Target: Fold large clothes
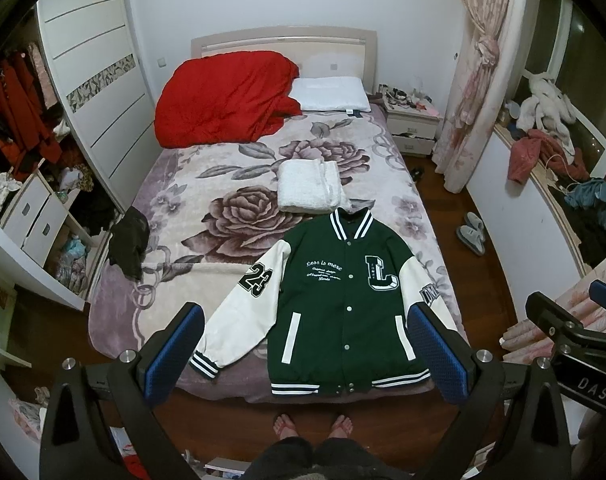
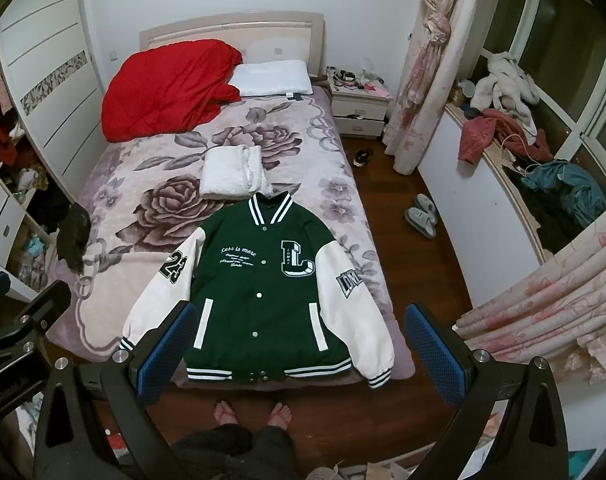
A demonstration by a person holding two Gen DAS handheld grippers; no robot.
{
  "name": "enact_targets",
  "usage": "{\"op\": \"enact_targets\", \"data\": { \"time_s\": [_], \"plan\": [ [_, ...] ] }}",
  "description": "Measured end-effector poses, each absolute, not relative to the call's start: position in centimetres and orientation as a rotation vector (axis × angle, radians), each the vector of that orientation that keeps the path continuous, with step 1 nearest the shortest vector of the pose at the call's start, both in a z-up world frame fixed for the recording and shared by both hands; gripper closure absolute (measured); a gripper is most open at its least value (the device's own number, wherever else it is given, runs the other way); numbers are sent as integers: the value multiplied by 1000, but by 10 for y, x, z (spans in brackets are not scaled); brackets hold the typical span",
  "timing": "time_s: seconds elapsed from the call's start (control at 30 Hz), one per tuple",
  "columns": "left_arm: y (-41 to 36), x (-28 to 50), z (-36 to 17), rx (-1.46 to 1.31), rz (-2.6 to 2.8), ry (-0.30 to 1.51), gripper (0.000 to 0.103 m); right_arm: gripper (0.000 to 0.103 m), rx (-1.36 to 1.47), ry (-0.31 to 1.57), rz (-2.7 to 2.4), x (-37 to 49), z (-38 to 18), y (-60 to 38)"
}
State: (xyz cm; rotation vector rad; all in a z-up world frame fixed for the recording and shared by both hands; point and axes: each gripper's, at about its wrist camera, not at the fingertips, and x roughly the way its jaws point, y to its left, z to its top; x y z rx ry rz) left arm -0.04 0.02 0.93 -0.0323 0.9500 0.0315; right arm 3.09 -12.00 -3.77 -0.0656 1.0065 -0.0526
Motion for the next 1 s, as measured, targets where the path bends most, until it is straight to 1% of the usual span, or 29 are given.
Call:
{"op": "enact_targets", "data": {
  "time_s": [0.43, 0.53, 1.0],
  "plan": [
    [-4, 2, 18, -37, 31, 941, 0, 0, -59, 1000, -45, 32, -33, -122],
    [-6, 2, 22, -37, 35, 937, 0, 0, -59, 998, -43, 42, -19, -108],
    [-4, 0, 27, -49, 34, 927, 0, 0, -50, 988, -40, 44, -12, -105]
  ]
}}
